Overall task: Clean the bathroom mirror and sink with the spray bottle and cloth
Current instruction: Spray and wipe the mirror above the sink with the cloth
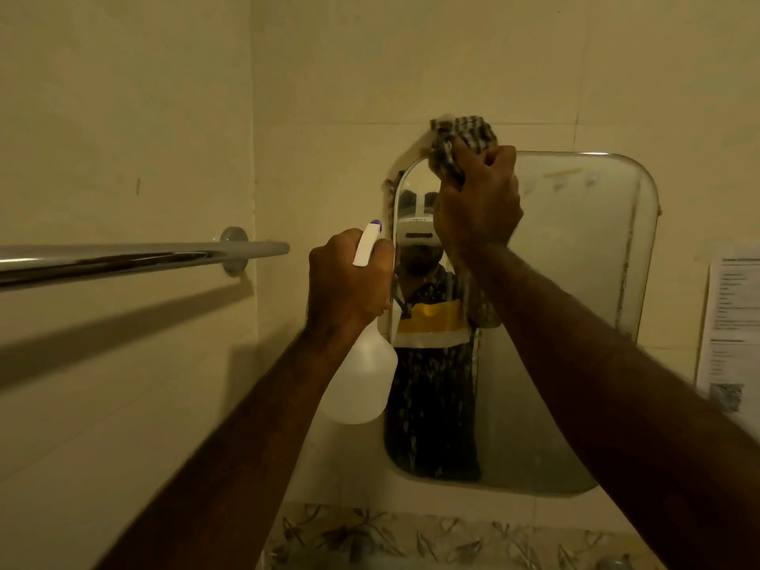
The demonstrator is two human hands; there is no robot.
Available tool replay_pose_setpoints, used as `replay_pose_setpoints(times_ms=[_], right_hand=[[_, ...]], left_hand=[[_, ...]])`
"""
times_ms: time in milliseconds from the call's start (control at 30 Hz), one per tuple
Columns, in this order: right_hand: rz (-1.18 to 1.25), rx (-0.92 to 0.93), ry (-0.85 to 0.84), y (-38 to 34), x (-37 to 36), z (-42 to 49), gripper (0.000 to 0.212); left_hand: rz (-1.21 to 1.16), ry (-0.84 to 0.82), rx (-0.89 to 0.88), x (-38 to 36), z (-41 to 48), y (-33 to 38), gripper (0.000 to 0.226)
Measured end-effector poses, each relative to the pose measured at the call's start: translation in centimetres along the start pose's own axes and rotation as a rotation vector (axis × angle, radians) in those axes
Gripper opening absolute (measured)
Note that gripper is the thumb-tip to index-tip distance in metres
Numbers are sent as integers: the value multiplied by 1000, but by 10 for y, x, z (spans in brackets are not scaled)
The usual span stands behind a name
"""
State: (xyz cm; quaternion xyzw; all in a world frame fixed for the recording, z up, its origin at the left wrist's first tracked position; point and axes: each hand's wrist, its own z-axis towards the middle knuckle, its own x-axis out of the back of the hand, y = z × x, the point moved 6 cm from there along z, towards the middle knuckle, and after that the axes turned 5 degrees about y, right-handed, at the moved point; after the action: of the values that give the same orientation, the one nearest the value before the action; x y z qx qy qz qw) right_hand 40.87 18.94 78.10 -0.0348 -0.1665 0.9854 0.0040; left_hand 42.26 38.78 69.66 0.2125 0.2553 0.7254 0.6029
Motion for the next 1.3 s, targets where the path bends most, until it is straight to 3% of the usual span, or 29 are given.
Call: replay_pose_setpoints(times_ms=[267,800,1033,1300], right_hand=[[-33,326,-181,-33,-11,-15,38],[-265,901,-891,-26,3,-14,41],[-380,991,-1012,13,28,-8,50],[-471,944,-1064,59,70,13,47]], left_hand=[[32,13,-21,-1,-7,1,13],[10,16,-33,-38,-27,20,17],[17,-12,-45,-57,-40,33,15],[24,-56,-26,-76,-56,46,19]])
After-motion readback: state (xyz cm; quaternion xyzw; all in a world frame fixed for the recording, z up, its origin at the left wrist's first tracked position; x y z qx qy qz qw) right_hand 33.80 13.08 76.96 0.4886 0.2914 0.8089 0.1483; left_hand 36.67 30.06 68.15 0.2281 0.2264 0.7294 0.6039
